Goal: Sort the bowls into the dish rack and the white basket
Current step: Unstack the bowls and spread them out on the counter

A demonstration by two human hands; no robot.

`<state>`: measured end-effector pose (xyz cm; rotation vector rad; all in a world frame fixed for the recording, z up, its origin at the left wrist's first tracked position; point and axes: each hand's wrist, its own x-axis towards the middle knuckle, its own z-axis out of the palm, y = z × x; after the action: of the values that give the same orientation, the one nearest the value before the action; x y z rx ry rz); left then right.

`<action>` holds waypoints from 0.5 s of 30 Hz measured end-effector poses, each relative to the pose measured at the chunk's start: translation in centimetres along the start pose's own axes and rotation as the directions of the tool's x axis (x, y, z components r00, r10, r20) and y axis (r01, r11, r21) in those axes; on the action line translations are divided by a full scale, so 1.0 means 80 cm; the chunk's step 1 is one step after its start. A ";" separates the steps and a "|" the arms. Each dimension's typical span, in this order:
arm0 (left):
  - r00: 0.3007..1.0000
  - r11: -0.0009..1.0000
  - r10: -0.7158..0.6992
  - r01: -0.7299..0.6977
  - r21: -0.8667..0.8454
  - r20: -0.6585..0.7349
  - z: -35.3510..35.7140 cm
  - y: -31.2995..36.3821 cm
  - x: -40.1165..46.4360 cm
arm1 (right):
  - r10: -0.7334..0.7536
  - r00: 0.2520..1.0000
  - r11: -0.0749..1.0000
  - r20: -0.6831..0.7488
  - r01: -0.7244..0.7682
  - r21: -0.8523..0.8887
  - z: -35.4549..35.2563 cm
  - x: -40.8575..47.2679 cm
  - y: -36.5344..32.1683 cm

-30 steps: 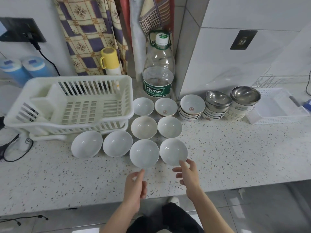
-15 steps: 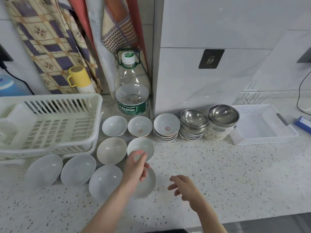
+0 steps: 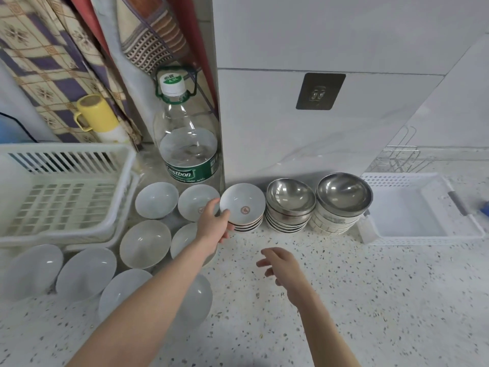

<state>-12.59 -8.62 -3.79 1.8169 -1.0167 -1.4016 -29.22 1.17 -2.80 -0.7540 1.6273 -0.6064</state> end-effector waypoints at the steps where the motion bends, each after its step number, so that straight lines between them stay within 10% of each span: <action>1: 1.000 1.000 0.002 -0.002 0.007 0.000 0.001 -0.001 0.001 | -0.004 1.000 1.000 0.005 0.004 0.009 0.000 0.002 0.001; 15: 0.995 0.995 0.096 -0.095 0.035 -0.009 0.004 0.010 0.001 | -0.089 0.993 0.992 -0.080 0.095 0.079 0.013 0.030 -0.013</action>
<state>-13.05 -9.13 -3.23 1.7747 -1.1140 -1.3232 -28.33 -1.33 -3.75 -0.7558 1.6334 -0.7719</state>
